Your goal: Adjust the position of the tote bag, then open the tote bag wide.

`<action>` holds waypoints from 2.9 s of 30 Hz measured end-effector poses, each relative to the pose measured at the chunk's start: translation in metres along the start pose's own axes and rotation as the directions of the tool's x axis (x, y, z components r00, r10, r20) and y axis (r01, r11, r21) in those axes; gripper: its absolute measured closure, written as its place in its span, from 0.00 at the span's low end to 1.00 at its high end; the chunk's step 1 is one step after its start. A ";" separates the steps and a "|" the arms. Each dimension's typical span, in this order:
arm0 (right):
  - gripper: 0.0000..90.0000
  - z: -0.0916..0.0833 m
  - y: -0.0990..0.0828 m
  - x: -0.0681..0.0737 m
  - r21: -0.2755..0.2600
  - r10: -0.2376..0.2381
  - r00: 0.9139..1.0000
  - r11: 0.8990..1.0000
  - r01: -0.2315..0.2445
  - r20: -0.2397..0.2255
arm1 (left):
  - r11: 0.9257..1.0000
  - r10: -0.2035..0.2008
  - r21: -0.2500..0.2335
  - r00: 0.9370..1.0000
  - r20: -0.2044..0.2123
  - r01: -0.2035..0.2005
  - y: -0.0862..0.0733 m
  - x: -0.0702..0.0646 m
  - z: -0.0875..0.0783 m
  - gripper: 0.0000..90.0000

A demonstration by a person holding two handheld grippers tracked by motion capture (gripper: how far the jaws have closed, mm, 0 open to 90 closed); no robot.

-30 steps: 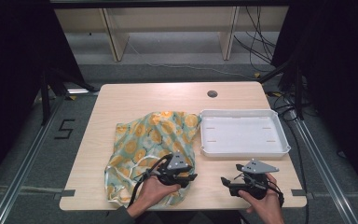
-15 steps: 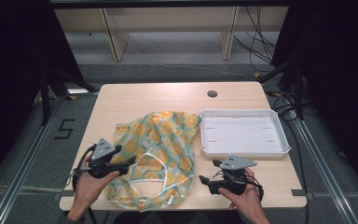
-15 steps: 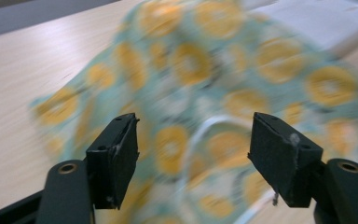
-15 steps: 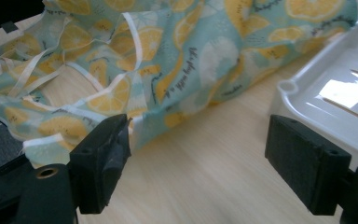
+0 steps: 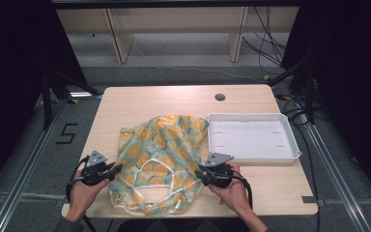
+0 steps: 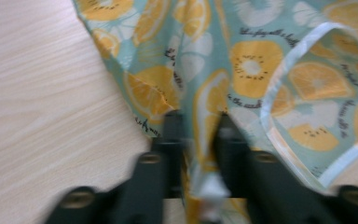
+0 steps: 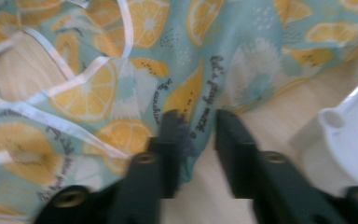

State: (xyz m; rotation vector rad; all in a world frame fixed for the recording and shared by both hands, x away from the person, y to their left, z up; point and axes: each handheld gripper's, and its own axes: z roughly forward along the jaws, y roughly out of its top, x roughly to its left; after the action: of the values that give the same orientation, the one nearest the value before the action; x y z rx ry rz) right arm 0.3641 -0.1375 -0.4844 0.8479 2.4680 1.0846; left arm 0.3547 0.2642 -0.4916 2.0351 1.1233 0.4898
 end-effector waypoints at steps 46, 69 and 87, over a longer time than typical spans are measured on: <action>0.49 0.020 -0.010 0.078 0.018 -0.257 0.857 0.955 0.295 -0.448 | 0.993 0.026 -0.119 0.996 0.087 -0.015 0.012 -0.056 -0.028 0.42; 1.00 -0.005 0.057 0.023 -0.237 -0.229 0.912 0.960 0.152 -0.342 | 0.959 0.122 -0.270 0.987 0.102 -0.091 0.025 -0.081 -0.059 0.42; 1.00 0.025 0.100 -0.039 -0.292 -0.072 0.980 0.956 0.015 -0.185 | 0.927 0.365 -0.124 0.926 0.098 -0.353 0.023 -0.115 -0.003 0.54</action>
State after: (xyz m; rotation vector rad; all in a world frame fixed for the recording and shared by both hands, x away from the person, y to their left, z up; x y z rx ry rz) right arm 0.4454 -0.0942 -0.4244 0.6200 2.3795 1.5304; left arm 0.3028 0.1610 -0.4697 2.1537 0.6379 0.5857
